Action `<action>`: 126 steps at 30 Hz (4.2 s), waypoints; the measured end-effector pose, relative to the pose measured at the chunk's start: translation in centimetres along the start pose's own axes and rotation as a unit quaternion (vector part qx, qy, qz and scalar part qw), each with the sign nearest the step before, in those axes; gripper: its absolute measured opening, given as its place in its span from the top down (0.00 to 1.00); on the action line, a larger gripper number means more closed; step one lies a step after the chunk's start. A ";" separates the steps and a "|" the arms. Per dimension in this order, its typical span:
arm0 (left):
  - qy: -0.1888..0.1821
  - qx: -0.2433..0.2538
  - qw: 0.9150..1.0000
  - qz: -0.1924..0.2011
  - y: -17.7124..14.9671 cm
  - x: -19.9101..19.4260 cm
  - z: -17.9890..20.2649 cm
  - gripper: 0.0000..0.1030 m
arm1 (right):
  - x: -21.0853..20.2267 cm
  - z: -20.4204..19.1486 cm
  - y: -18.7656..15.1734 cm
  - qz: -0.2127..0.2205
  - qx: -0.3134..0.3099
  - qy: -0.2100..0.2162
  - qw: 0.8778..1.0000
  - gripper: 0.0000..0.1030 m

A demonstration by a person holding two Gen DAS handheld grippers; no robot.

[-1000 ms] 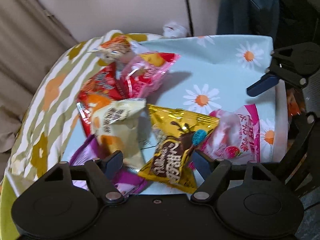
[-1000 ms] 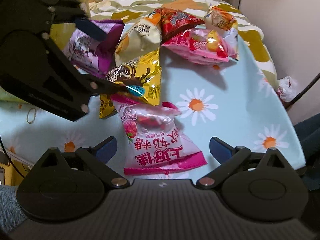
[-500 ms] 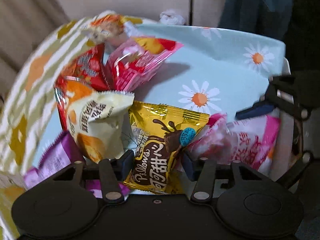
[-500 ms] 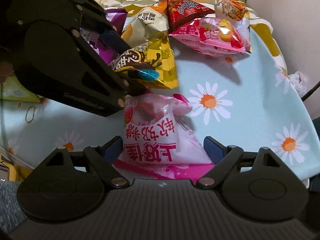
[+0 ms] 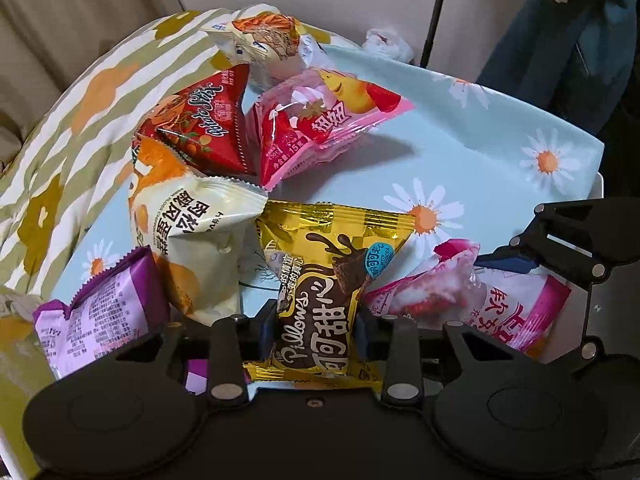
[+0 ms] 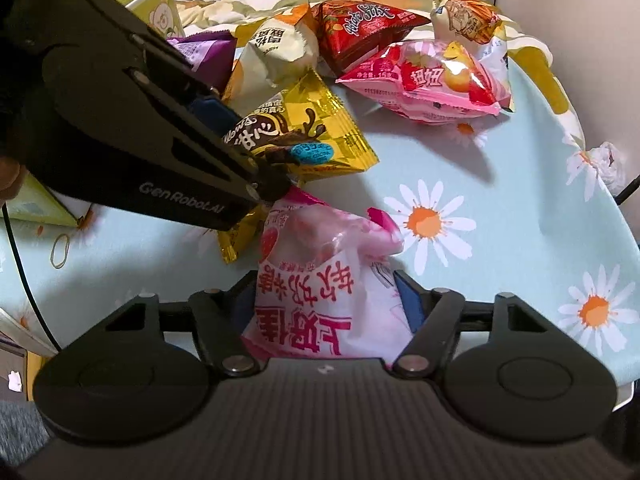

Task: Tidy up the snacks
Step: 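Grasp the gold Pillows bag with the left tool while the right tool grasps the pink bag, then carry both bags over the yellow box and release them inside, then move both tools back over the remaining snacks on the blue tray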

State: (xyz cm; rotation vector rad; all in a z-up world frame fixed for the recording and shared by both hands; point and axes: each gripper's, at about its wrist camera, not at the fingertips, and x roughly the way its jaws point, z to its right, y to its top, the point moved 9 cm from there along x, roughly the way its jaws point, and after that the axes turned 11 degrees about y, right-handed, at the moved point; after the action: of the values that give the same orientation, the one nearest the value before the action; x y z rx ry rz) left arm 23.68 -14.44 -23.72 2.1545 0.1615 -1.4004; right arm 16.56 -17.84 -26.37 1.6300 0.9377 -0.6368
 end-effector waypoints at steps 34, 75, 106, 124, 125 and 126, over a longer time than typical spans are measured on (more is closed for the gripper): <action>0.088 -0.228 0.966 0.081 -0.8 -12.2 -4.6 0.65 | -8.3 2.6 6.0 0.051 -0.051 0.018 0.997 0.37; 0.191 -0.424 0.885 0.023 -17.6 -9.3 -38.4 0.04 | 6.7 -24.5 29.8 0.064 -0.054 0.126 0.989 0.37; 0.191 -0.426 0.884 0.034 -22.0 -11.8 -37.0 0.03 | 9.4 -28.8 29.7 0.087 -0.041 0.135 0.986 0.00; 0.224 -0.406 0.881 0.095 -14.5 -18.2 -30.5 0.03 | -2.4 -22.8 28.2 0.142 -0.063 0.135 0.979 0.00; 0.226 -0.405 0.881 0.098 -13.8 -18.4 -29.7 0.03 | -3.3 -21.7 27.9 0.146 -0.064 0.133 0.978 0.00; 0.227 -0.405 0.880 0.101 -13.0 -18.6 -28.9 0.03 | -4.0 -20.7 27.7 0.148 -0.065 0.131 0.978 0.00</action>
State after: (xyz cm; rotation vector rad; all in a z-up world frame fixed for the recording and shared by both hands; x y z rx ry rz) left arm 33.56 14.85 -3.90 1.6589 0.5688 -0.5183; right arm 36.26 -1.43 -2.86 1.7167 0.8783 -0.1556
